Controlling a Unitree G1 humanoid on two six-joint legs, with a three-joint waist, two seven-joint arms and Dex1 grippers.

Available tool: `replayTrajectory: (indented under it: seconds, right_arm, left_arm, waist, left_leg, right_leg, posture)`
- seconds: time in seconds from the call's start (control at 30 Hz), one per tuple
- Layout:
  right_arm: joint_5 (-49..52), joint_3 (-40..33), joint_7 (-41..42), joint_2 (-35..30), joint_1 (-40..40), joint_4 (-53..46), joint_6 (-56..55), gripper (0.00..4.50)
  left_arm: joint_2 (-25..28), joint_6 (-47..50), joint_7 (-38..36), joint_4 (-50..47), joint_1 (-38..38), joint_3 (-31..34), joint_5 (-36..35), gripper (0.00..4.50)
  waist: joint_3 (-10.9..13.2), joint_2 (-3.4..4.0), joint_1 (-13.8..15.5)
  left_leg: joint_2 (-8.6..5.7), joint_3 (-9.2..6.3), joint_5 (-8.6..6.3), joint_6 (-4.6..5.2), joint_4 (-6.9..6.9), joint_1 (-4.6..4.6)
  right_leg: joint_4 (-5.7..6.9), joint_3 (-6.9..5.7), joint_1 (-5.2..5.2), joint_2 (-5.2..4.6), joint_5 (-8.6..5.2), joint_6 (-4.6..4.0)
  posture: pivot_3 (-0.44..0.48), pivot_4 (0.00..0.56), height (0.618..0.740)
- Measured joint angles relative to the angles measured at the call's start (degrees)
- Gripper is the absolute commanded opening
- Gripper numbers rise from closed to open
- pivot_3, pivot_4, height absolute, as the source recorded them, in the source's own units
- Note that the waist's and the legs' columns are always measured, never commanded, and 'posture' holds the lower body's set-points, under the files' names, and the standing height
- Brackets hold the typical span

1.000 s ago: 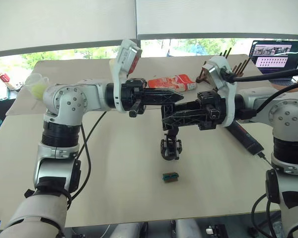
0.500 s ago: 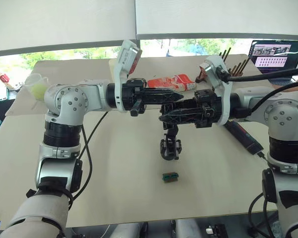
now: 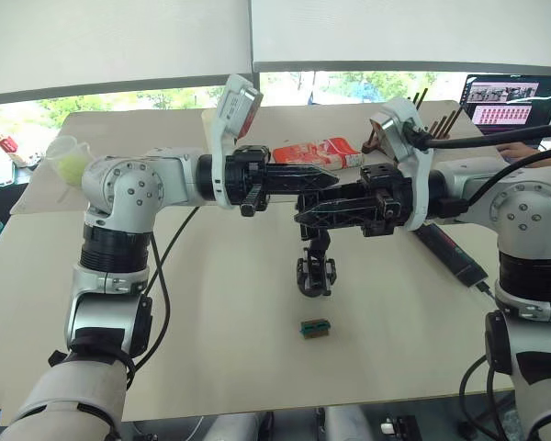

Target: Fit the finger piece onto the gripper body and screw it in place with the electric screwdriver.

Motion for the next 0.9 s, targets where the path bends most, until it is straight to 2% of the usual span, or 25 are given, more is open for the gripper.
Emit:
replayTrajectory:
  seconds: [0.03,0.27,0.33,0.37,0.47,0.6,0.63,0.8,0.9]
  right_arm:
    - [-0.59,0.23,-0.06,-0.24,0.00,-0.01,-0.15,0.38]
    - [-1.75,1.05,0.10,-0.26,0.74,-0.23,-2.18,0.38]
    - [-2.36,1.56,0.30,-0.26,1.47,-0.54,-3.37,0.38]
    - [-3.35,1.84,1.69,-0.48,2.82,-1.61,-5.80,0.38]
    - [-6.86,2.13,5.36,-2.75,6.77,-4.31,-12.33,0.38]
    - [-11.23,2.16,13.12,-4.35,16.42,-11.07,-25.87,0.38]
    - [-11.83,2.21,13.39,-4.20,17.96,-11.52,-27.40,0.38]
    - [-16.36,2.32,13.64,-3.78,26.02,-13.21,-35.24,0.38]
    - [-16.64,2.20,12.89,-3.84,27.69,-14.13,-36.06,0.38]
  left_arm:
    - [-0.13,-0.05,0.07,0.00,-0.01,-0.07,0.39,0.00]
    - [0.24,-1.53,-1.42,0.07,0.00,-1.05,2.74,0.00]
    - [0.96,-3.32,-2.71,-0.12,0.23,-2.38,4.07,0.91]
    - [2.77,-6.50,-5.32,-1.56,1.38,-4.22,6.05,1.21]
    - [6.61,-13.65,-10.75,-2.45,5.36,-6.82,10.88,2.52]
    - [9.26,-27.40,-17.71,-2.11,11.37,-10.11,19.35,4.30]
    - [9.27,-30.15,-18.16,-1.74,12.50,-10.70,21.09,4.50]
    - [7.86,-52.26,-18.26,5.81,21.46,-15.70,34.98,4.50]
    - [2.63,-61.62,-14.59,12.68,23.92,-17.21,40.71,4.50]
  waist:
    - [0.00,0.00,-0.02]
    - [0.00,0.00,-0.02]
    - [0.00,0.00,-0.02]
    - [0.00,0.00,-0.11]
    - [0.00,0.01,-0.19]
    - [0.00,0.01,-0.02]
    - [0.00,0.00,0.00]
    - [-0.01,0.02,0.37]
    - [0.00,0.01,1.07]
  left_leg:
    - [0.00,0.00,0.00,0.00,0.01,0.01]
    - [0.01,0.00,0.00,0.00,0.01,0.00]
    - [0.00,0.00,0.00,0.00,0.01,0.00]
    - [0.01,0.00,0.00,-0.01,-0.01,0.00]
    - [0.01,0.00,-0.01,-0.01,-0.02,0.00]
    - [-0.01,-0.05,-0.01,-0.01,0.01,-0.01]
    - [-0.03,-0.05,-0.01,-0.01,0.04,0.01]
    - [-0.06,0.00,-0.01,0.00,0.03,0.00]
    - [-0.09,-0.03,-0.01,0.01,0.08,-0.02]
  right_leg:
    - [0.00,0.00,0.01,0.00,0.00,0.00]
    - [0.00,0.01,0.00,-0.01,0.00,0.00]
    - [0.00,0.01,0.00,-0.01,0.00,0.00]
    - [-0.02,0.01,0.00,-0.02,0.00,0.00]
    - [0.00,0.01,-0.03,-0.01,0.00,0.00]
    - [-0.08,-0.04,0.02,0.01,0.00,0.00]
    - [-0.08,-0.04,0.02,-0.01,0.00,0.00]
    - [-0.20,0.00,-0.02,0.01,0.00,0.00]
    - [-0.25,-0.05,0.01,0.09,0.00,0.00]
  posture:
    - [0.000,0.150,0.740]
    - [0.000,0.150,0.740]
    - [0.000,0.150,0.740]
    - [0.000,0.150,0.740]
    - [0.000,0.150,0.740]
    - [0.000,0.150,0.740]
    - [0.000,0.150,0.740]
    - [0.000,0.150,0.740]
    - [0.000,0.150,0.740]
